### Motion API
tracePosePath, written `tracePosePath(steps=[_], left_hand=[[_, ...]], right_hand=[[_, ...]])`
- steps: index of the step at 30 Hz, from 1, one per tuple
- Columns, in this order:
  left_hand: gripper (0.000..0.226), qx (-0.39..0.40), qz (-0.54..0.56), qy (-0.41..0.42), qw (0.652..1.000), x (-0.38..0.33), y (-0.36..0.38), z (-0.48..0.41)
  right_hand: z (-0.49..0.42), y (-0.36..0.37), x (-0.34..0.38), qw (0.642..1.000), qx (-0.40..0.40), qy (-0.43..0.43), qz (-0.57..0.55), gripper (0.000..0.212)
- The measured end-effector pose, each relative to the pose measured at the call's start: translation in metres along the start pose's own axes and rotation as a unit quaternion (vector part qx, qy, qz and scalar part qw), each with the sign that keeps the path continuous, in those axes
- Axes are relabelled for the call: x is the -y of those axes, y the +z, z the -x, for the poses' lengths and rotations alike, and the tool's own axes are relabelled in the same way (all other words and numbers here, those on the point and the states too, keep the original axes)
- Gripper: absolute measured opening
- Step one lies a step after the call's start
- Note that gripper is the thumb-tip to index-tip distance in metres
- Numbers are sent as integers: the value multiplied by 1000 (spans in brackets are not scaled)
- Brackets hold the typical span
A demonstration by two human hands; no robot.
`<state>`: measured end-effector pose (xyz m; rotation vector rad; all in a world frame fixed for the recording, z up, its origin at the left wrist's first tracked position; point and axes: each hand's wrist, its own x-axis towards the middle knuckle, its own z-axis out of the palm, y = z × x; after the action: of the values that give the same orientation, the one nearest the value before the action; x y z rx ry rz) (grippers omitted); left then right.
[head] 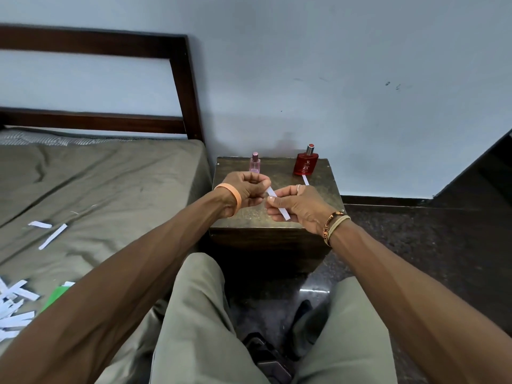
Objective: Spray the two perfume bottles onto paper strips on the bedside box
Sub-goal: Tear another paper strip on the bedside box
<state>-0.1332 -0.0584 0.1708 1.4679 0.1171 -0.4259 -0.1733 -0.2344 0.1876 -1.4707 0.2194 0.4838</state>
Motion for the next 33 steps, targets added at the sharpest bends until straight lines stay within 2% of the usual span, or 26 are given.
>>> tracePosePath(steps=[4, 6, 10, 13, 15, 20, 30, 32, 33], left_hand=[[9, -44, 13, 41, 998, -3, -1, 2], [11, -44, 24, 37, 998, -3, 0, 3], [42, -20, 90, -23, 995, -6, 5, 10], [33, 5, 123, -18, 992, -7, 2, 13], [24, -10, 132, -2, 991, -8, 1, 15], [16, -30, 130, 36, 990, -11, -1, 18], [22, -25, 101, 82, 991, -2, -2, 17], [25, -22, 52, 98, 994, -1, -5, 15], [24, -25, 13, 109, 994, -1, -6, 15]], right_hand=[[10, -4, 1, 993, -60, -75, 67, 25], [11, -4, 1, 973, -111, -135, 153, 19], [17, 2, 1, 870, -210, -264, 359, 10], [20, 5, -1, 814, -208, -328, 432, 14], [22, 5, -3, 796, -210, -342, 453, 15], [25, 0, -9, 779, -229, -350, 468, 14], [27, -4, -12, 758, -257, -369, 473, 8], [27, -4, -12, 777, -246, -358, 457, 8], [27, -4, -11, 804, -233, -337, 431, 9]])
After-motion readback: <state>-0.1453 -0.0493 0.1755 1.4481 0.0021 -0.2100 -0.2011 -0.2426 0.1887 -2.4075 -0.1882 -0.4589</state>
